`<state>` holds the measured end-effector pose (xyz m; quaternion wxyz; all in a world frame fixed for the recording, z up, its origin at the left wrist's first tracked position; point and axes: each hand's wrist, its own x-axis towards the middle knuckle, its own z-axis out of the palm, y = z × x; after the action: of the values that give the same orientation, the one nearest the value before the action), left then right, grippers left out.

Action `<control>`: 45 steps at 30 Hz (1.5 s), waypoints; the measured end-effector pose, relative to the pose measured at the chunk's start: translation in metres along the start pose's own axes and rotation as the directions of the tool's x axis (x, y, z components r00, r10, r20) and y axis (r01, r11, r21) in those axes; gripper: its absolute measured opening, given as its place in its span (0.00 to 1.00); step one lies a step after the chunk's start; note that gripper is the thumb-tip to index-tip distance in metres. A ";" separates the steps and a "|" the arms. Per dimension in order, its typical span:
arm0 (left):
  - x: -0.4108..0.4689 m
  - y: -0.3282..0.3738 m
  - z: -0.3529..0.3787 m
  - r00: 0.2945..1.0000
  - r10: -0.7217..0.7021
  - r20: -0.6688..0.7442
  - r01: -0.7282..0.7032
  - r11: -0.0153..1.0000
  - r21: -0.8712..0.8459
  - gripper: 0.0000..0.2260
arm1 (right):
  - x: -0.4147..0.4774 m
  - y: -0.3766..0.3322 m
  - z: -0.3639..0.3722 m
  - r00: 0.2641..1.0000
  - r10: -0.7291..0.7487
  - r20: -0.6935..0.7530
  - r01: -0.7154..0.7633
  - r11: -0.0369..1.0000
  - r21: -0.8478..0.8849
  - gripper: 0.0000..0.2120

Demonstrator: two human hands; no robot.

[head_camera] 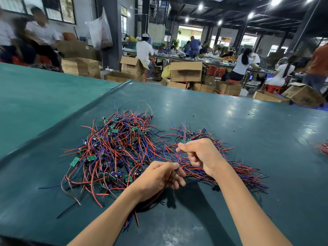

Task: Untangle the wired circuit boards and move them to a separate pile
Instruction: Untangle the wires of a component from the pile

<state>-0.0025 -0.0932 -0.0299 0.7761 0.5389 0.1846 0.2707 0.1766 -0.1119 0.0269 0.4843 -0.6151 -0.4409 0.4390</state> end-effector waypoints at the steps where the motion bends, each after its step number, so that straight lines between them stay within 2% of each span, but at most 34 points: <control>1: -0.001 0.001 0.000 1.000 0.000 0.001 0.000 1.000 -0.003 0.13 | 0.002 -0.003 0.001 1.000 -0.002 -0.006 0.002 1.000 -0.005 0.09; 3: -0.001 0.003 -0.001 1.000 0.003 -0.003 -0.003 1.000 -0.012 0.14 | 0.005 -0.009 0.003 1.000 -0.001 -0.013 0.001 1.000 -0.007 0.09; 11: -0.001 0.002 0.000 1.000 0.017 -0.004 -0.017 0.999 -0.031 0.15 | 0.021 -0.020 -0.004 0.993 -0.031 -0.118 0.053 0.981 0.189 0.09; 17: -0.002 0.002 0.002 1.000 -0.003 0.026 0.003 1.000 -0.009 0.15 | 0.030 -0.017 0.004 0.981 0.009 -0.193 0.082 0.885 0.458 0.11; 24: -0.002 0.004 0.002 0.999 -0.021 0.033 0.022 0.999 -0.023 0.15 | 0.032 -0.031 0.006 0.989 0.006 -0.147 0.057 0.904 0.423 0.11; 31: -0.001 0.004 0.000 0.998 -0.038 0.055 0.041 0.998 -0.053 0.15 | 0.030 -0.046 0.007 0.966 -0.087 -0.242 0.136 0.971 0.195 0.12; 38: 0.001 0.003 -0.003 0.998 -0.035 0.060 0.038 0.999 -0.039 0.18 | 0.028 -0.051 0.003 0.976 -0.011 -0.218 0.081 0.946 0.313 0.10; 42: 0.003 0.004 -0.005 0.991 -0.092 0.094 0.100 0.992 -0.083 0.18 | 0.022 -0.051 0.004 0.986 0.019 -0.167 0.013 0.982 0.190 0.15; 45: 0.010 0.010 -0.011 0.999 -0.050 0.005 0.050 0.975 -0.217 0.19 | 0.009 -0.044 0.000 0.983 0.007 -0.184 -0.003 1.000 0.021 0.24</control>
<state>-0.0029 -0.0763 -0.0246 0.8368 0.4461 0.1675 0.2698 0.1732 -0.0971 0.0693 0.5282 -0.6490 -0.3880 0.3862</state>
